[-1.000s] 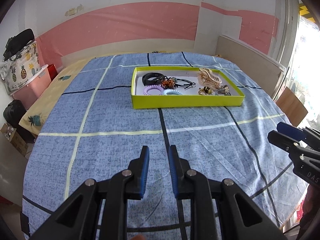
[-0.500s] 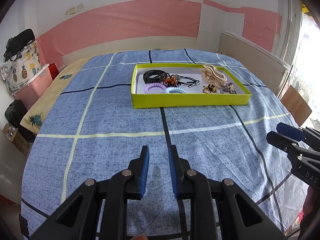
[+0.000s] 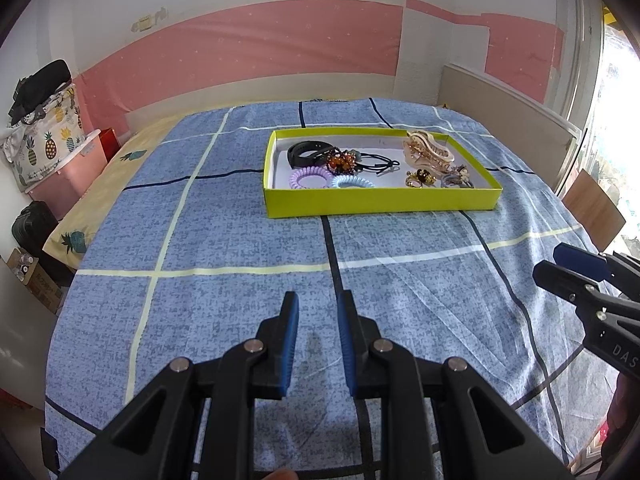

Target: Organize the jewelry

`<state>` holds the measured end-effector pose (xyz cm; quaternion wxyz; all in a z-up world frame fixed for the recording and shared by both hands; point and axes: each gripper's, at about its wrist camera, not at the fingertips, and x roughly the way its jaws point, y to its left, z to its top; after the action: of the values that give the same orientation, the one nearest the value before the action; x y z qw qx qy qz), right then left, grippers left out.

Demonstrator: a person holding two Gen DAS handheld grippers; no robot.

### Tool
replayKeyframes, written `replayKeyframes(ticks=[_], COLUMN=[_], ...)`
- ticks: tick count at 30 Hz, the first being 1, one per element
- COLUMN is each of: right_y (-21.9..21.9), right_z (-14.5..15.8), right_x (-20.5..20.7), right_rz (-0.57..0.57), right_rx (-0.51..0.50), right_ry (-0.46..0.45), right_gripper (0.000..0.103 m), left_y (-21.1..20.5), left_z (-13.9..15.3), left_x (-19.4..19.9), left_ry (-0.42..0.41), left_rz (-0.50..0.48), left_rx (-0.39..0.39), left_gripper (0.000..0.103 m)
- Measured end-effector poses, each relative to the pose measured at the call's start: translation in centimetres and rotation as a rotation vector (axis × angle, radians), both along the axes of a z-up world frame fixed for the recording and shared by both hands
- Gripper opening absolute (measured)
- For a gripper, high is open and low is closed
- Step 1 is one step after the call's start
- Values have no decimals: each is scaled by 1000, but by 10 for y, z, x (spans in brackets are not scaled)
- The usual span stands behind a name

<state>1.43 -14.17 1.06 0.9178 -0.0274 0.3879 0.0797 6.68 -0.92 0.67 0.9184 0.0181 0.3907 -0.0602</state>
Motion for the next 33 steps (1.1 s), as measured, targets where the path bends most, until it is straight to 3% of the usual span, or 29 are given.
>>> replayKeyframes(ticks=[33], right_y=[-2], right_z=[0], right_x=[0], right_rz=[-2], right_rx=[9], right_ry=[4], right_gripper=[42], left_y=[-3], left_z=[0], left_x=[-1], left_ry=[-11], left_rz=[19], left_rx=[30], left_gripper=[21])
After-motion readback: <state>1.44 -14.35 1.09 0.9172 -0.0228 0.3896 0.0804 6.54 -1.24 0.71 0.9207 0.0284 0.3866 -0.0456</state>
